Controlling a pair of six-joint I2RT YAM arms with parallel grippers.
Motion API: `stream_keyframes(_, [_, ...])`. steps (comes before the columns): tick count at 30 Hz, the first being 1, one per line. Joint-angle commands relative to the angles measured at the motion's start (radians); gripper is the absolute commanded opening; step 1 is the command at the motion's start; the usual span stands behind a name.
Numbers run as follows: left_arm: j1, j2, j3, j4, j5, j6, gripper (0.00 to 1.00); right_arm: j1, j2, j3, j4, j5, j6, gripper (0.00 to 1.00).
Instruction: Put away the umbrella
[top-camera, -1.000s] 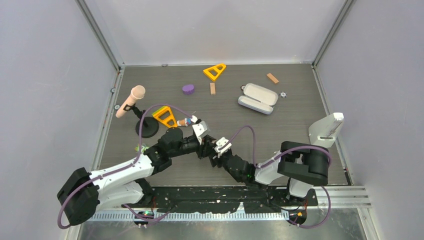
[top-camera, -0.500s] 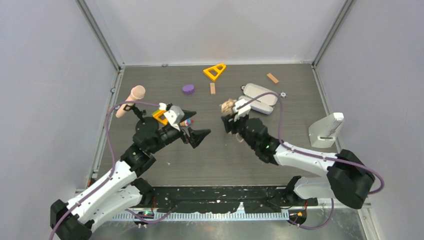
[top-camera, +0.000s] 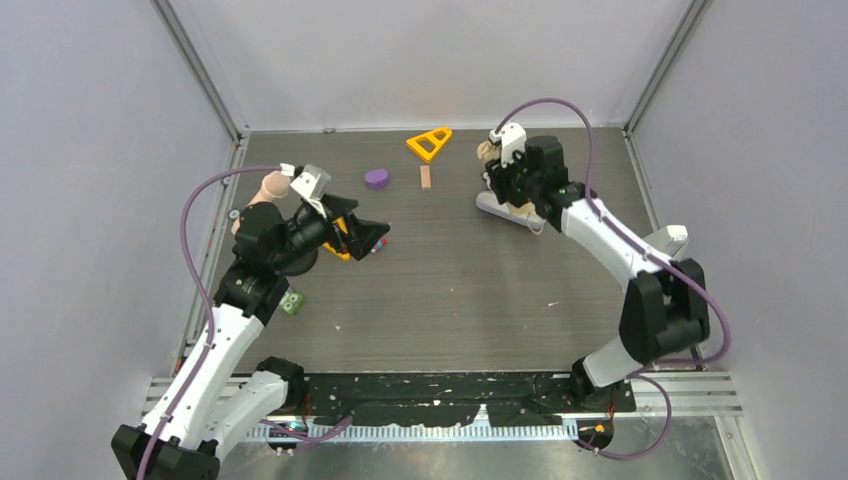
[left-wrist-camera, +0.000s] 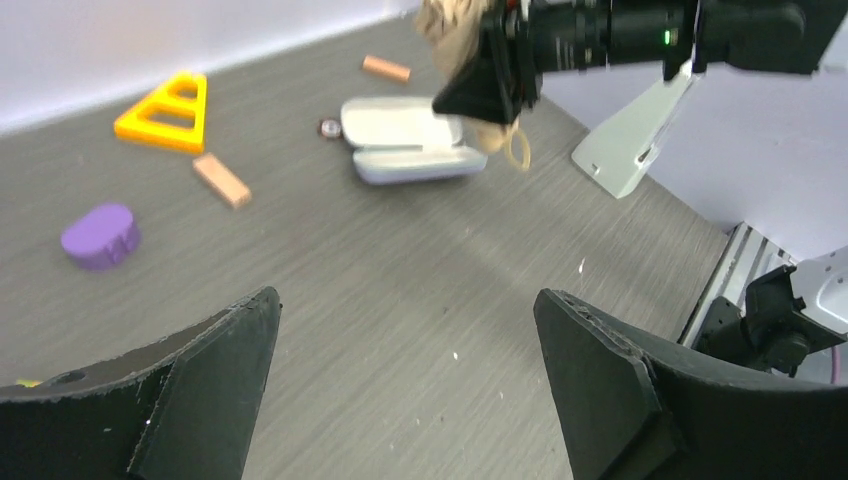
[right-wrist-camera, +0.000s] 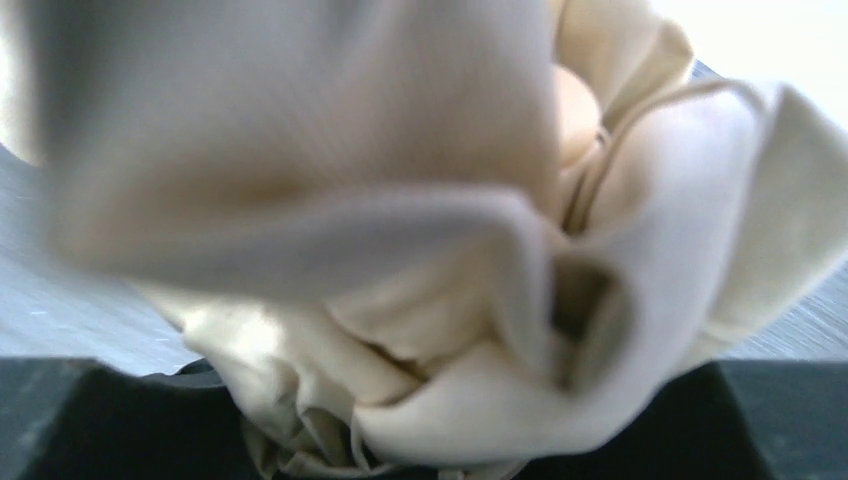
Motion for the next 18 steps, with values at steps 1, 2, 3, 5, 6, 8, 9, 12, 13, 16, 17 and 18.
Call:
stream_keyframes(1, [0.040,0.023,0.016,-0.097,0.082,-0.030,1.00,-0.116,0.150,0.241,-0.209,-0.099,-0.170,0.06])
stream_keyframes(2, [0.043,0.022,0.011,-0.095,0.085,-0.032,1.00,-0.149,0.214,0.271,-0.227,-0.101,-0.200,0.06])
stream_keyframes(3, [0.046,0.018,0.008,-0.096,0.087,-0.031,1.00,-0.164,0.244,0.328,-0.256,-0.109,-0.212,0.06])
stream_keyframes(5, [0.048,0.007,0.005,-0.110,0.079,-0.018,1.00,-0.201,0.335,0.411,-0.321,-0.133,-0.248,0.06])
stream_keyframes(6, [0.048,0.002,0.004,-0.118,0.071,-0.012,1.00,-0.220,0.394,0.439,-0.349,-0.145,-0.269,0.06])
stream_keyframes(8, [0.049,-0.007,0.004,-0.128,0.058,-0.002,0.99,-0.230,0.465,0.543,-0.454,-0.183,-0.293,0.06])
stream_keyframes(9, [0.050,-0.008,0.005,-0.130,0.055,-0.002,1.00,-0.231,0.482,0.559,-0.521,-0.226,-0.298,0.06])
stream_keyframes(12, [0.053,-0.011,0.006,-0.130,0.054,-0.002,0.99,-0.230,0.512,0.549,-0.576,-0.324,-0.302,0.06])
stream_keyframes(13, [0.053,-0.010,0.005,-0.130,0.054,-0.002,1.00,-0.229,0.511,0.537,-0.580,-0.328,-0.301,0.06])
stream_keyframes(16, [0.053,-0.014,0.003,-0.130,0.054,-0.006,0.99,-0.223,0.513,0.488,-0.591,-0.356,-0.302,0.06])
stream_keyframes(17, [0.052,-0.017,0.001,-0.129,0.054,-0.006,1.00,-0.223,0.522,0.484,-0.608,-0.362,-0.306,0.06])
stream_keyframes(18, [0.053,-0.018,0.000,-0.128,0.055,-0.006,0.99,-0.223,0.528,0.483,-0.634,-0.371,-0.307,0.06])
